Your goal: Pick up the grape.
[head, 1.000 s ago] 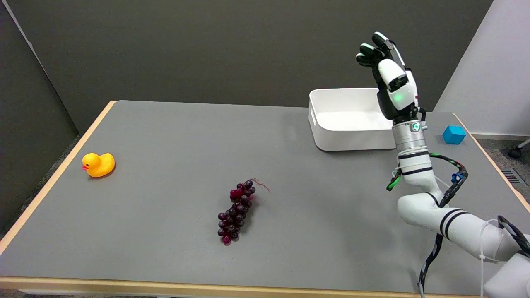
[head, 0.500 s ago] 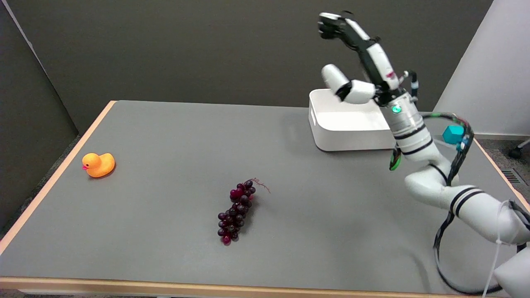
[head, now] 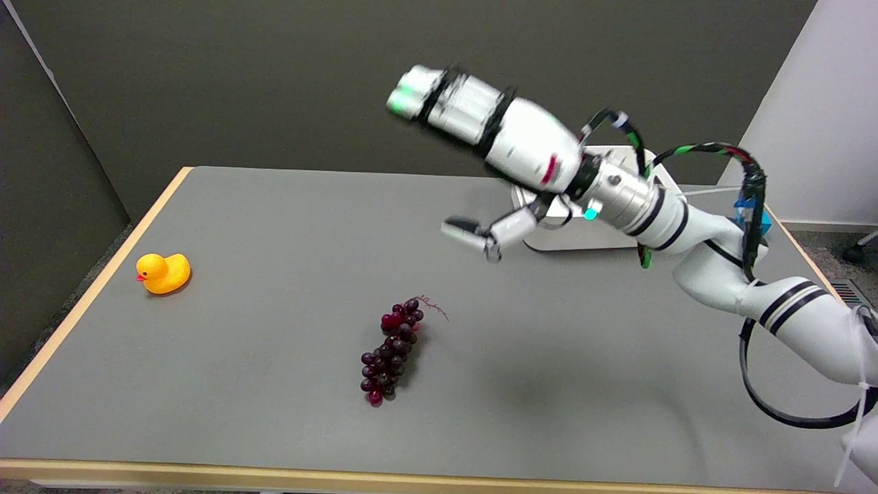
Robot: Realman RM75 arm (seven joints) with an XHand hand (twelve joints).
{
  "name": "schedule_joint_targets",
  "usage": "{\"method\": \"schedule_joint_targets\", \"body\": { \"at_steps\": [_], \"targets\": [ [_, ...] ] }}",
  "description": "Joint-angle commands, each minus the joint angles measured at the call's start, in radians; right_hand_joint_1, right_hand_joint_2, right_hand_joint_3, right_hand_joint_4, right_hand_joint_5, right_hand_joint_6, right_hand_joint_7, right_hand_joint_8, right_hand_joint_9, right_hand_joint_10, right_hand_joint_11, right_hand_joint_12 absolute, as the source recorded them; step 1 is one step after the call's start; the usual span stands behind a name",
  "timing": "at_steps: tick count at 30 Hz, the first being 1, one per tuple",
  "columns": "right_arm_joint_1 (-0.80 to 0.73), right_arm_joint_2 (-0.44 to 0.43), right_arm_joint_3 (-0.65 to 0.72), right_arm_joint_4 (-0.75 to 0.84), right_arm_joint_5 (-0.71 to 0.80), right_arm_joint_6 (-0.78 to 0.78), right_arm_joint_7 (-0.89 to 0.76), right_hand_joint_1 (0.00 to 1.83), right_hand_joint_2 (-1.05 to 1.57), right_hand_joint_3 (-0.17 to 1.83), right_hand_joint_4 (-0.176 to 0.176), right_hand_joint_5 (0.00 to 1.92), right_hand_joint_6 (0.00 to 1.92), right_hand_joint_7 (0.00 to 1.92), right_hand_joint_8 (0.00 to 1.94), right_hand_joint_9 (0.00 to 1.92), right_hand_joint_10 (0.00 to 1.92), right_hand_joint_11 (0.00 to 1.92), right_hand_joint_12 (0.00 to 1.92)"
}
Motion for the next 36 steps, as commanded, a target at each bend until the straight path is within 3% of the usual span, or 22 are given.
{"method": "schedule_joint_targets", "body": {
  "at_steps": [1,8,14,25,36],
  "targets": [
    [-0.149,0.040,-0.059,0.187,-0.440,-0.175,-0.041,0.76,0.54,0.87,0.022,0.00,0.00,0.00,0.00,0.00,0.00,0.00,0.19],
    [-0.248,0.071,-0.069,0.192,-0.484,-0.236,-0.024,0.78,0.55,0.85,0.009,0.00,0.00,0.00,0.00,0.00,0.00,0.00,0.11],
    [-0.235,0.064,-0.128,0.157,-0.500,-0.266,-0.001,0.80,0.55,0.84,0.001,0.00,0.00,0.00,0.00,0.00,0.00,0.00,0.06],
    [0.004,-0.016,-0.341,0.008,-0.491,-0.266,0.026,0.80,0.56,0.85,-0.009,0.00,0.00,0.00,0.00,0.00,0.00,0.00,0.05],
    [0.151,-0.116,-0.447,-0.129,-0.455,-0.261,0.026,0.76,0.59,0.91,-0.029,0.00,0.00,0.00,0.00,0.00,0.00,0.00,0.24]
  ]
}}
